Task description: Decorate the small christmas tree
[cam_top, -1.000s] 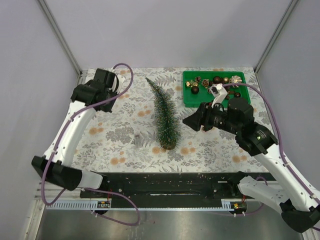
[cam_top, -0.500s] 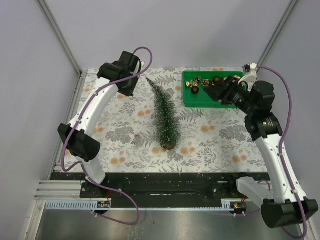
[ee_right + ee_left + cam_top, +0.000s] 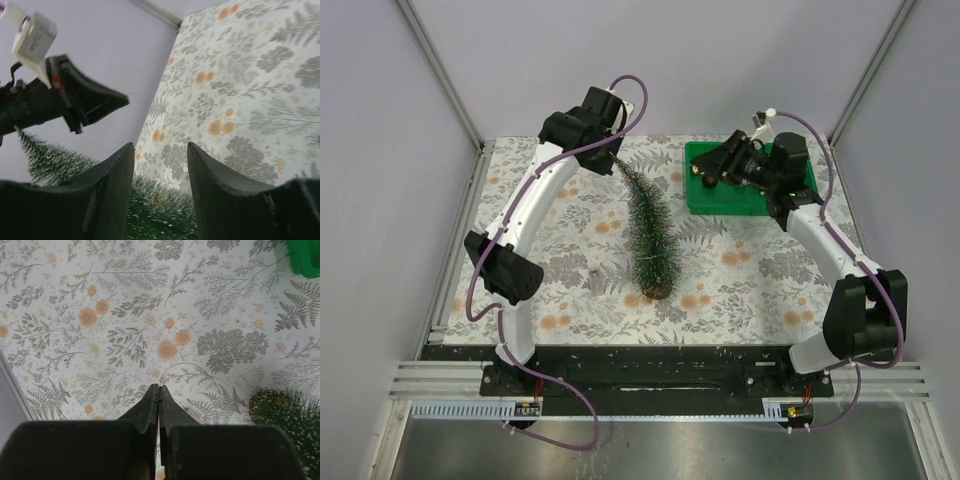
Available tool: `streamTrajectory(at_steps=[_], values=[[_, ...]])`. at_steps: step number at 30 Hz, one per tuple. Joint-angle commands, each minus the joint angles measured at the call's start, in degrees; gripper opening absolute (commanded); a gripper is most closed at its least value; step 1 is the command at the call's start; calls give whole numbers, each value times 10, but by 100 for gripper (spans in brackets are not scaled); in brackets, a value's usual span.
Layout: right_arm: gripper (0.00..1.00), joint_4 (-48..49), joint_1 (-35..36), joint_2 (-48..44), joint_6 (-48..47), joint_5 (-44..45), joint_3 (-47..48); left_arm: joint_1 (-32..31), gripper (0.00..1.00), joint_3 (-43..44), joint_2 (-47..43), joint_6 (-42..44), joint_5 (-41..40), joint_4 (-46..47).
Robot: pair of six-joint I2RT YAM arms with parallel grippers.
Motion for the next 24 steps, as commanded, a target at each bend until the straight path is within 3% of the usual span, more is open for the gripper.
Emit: streamTrajectory(at_steps=[1, 13, 17, 24], values=[[54, 23, 77, 4, -49, -35, 75, -24, 0, 52, 24, -19, 29, 19], [53, 41, 122, -7, -40, -49, 12, -62, 0, 87, 66, -41, 65, 89], [53, 20, 141, 5, -58, -48, 23, -64, 2, 57, 45, -59, 92, 143], [62, -109, 141, -26, -188, 61, 58, -62, 2, -54, -24, -60, 128, 230]])
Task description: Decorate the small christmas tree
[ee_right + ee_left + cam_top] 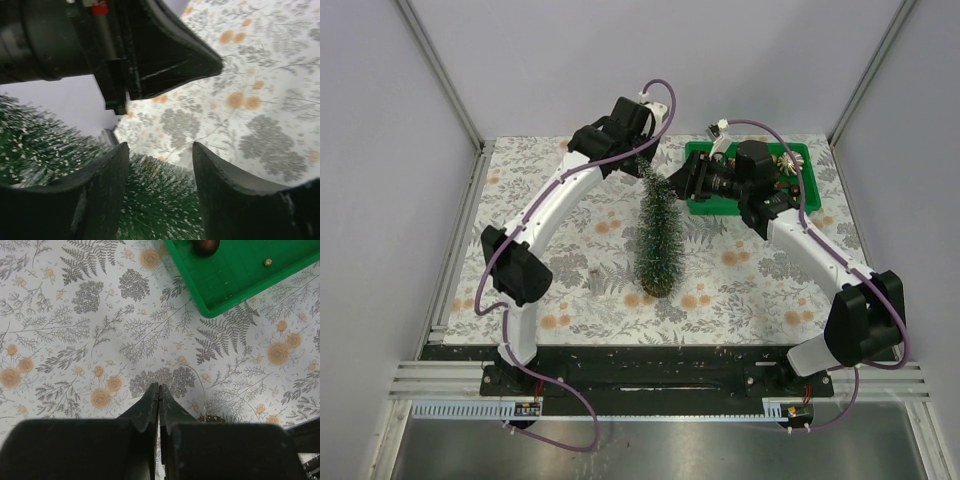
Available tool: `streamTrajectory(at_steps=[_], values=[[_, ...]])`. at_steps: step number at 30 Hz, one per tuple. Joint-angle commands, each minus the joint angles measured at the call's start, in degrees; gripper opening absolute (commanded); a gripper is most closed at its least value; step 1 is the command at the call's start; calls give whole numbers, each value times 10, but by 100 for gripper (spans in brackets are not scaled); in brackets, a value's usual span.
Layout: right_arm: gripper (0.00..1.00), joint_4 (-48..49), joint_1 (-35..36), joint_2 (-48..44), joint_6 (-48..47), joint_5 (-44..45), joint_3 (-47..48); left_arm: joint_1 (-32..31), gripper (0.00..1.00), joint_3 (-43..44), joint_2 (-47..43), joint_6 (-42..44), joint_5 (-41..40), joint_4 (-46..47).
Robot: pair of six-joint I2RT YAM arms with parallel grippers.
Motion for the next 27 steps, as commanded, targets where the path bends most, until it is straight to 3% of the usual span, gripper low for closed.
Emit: streamTrajectory(at_steps=[1, 5, 12, 14, 23, 27], values=[[63, -90, 0, -28, -107, 77, 47, 1, 2, -37, -64, -10, 26, 80], [64, -120, -18, -23, -158, 118, 70, 2, 2, -65, -82, 5, 22, 91], [64, -75, -36, 56, -125, 1, 110, 2, 2, -100, -110, 35, 40, 120], [63, -20, -36, 73, -103, -19, 110, 2, 2, -105, -113, 36, 46, 124], [58, 47, -34, 126, -58, -76, 127, 2, 2, -105, -114, 34, 77, 133], [51, 65, -31, 136, -45, -87, 128, 2, 2, -106, -113, 33, 78, 135]])
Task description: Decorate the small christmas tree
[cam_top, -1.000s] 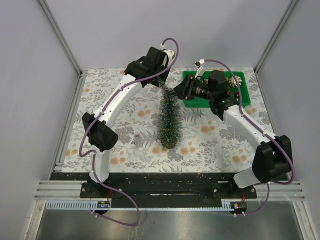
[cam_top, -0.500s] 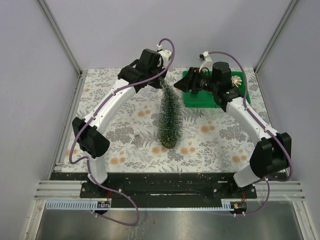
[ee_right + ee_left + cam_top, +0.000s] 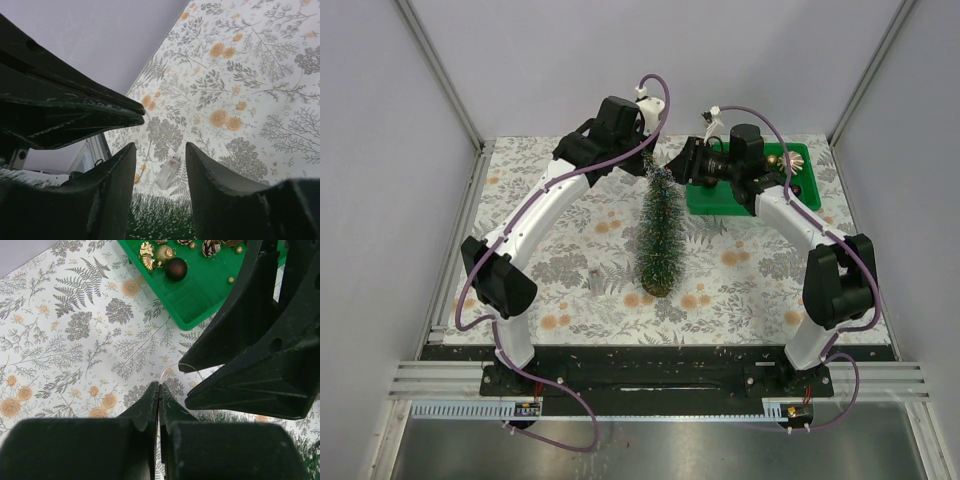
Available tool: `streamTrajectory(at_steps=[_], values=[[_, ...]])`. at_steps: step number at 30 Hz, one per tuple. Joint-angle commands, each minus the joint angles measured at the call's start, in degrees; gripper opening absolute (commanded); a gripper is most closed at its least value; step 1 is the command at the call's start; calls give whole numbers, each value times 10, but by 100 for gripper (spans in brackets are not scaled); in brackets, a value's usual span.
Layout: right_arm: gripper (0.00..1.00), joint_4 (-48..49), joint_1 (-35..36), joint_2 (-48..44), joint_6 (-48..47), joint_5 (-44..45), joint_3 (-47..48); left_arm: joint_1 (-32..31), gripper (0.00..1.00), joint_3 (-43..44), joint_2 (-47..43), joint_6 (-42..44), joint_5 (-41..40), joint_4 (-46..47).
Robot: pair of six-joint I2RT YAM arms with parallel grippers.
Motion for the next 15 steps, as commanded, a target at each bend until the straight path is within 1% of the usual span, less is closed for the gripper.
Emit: streamTrajectory(at_steps=[1, 3, 5, 9, 13, 15], values=[[49, 65, 7, 3, 21, -38, 29, 1, 2, -3, -25, 1, 18, 36], [43, 68, 10, 6, 24, -40, 28, 1, 3, -3, -23, -1, 18, 36], [36, 66, 13, 10, 25, -40, 27, 1, 6, -4, -25, -1, 21, 36], [24, 66, 15, 16, 27, -40, 26, 1, 7, -7, -29, -1, 21, 38], [15, 65, 17, 17, 27, -32, 20, 1, 7, -19, -36, 0, 21, 46], [7, 64, 16, 16, 24, -23, 17, 1, 9, -21, -40, 0, 27, 45]])
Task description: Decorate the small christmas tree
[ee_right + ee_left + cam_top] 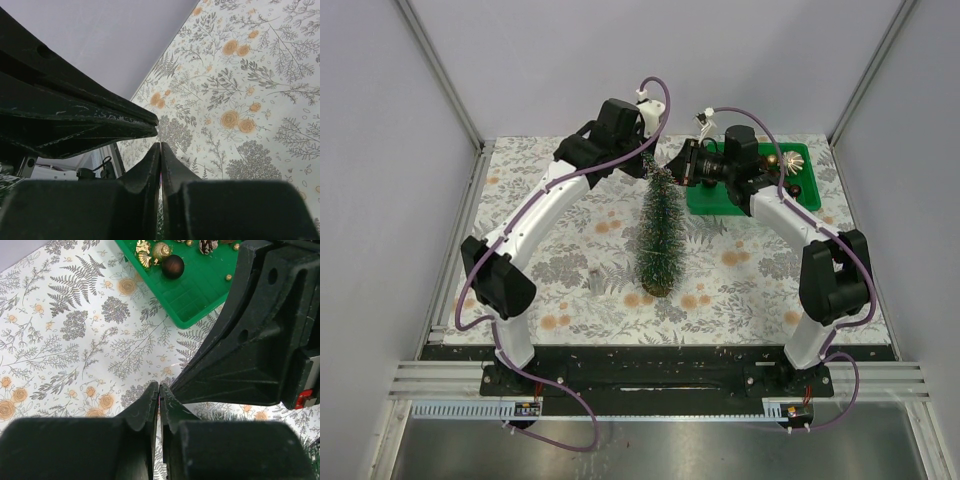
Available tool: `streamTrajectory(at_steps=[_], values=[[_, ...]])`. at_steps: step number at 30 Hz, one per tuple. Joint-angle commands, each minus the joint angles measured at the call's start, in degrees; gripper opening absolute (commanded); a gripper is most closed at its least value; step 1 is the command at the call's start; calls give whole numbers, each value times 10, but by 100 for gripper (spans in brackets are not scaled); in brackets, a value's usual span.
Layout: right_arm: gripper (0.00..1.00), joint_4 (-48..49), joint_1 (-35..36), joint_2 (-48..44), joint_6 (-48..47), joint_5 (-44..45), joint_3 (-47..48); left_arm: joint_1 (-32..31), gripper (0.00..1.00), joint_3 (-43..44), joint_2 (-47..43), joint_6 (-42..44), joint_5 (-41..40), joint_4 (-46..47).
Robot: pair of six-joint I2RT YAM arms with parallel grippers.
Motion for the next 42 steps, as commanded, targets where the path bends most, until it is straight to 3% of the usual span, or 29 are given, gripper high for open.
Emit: streamTrajectory(at_steps=[1, 3, 7, 8, 9, 10, 11, 16, 26, 34, 42], values=[[5, 21, 6, -4, -5, 7, 14, 1, 10, -5, -40, 0, 19, 31], [0, 12, 5, -6, -15, 23, 16, 2, 10, -9, -50, 0, 20, 34], [0, -12, 5, -9, -37, 54, 26, 5, 13, -28, -73, 2, 25, 46], [0, -19, 4, -10, -42, 67, 26, 6, 20, -29, -78, 4, 23, 44], [0, -25, 3, -15, -46, 82, 26, 7, 38, -28, -83, 6, 23, 44], [0, -28, 0, -18, -51, 93, 23, 10, 64, -24, -87, 7, 20, 38], [0, -30, -4, -23, -53, 105, 20, 13, 75, -23, -91, 7, 14, 35], [0, -11, -25, -46, -45, 128, -8, 37, 94, -52, -137, 12, 15, 36], [0, 59, -27, -107, -25, 207, -116, 71, 95, -116, -238, 39, 17, 19], [0, 101, -32, -235, -48, 323, -259, 121, 95, -156, -300, 34, 20, 1], [0, 153, -32, -356, -34, 327, -375, 126, 95, -183, -333, 36, -19, -2]])
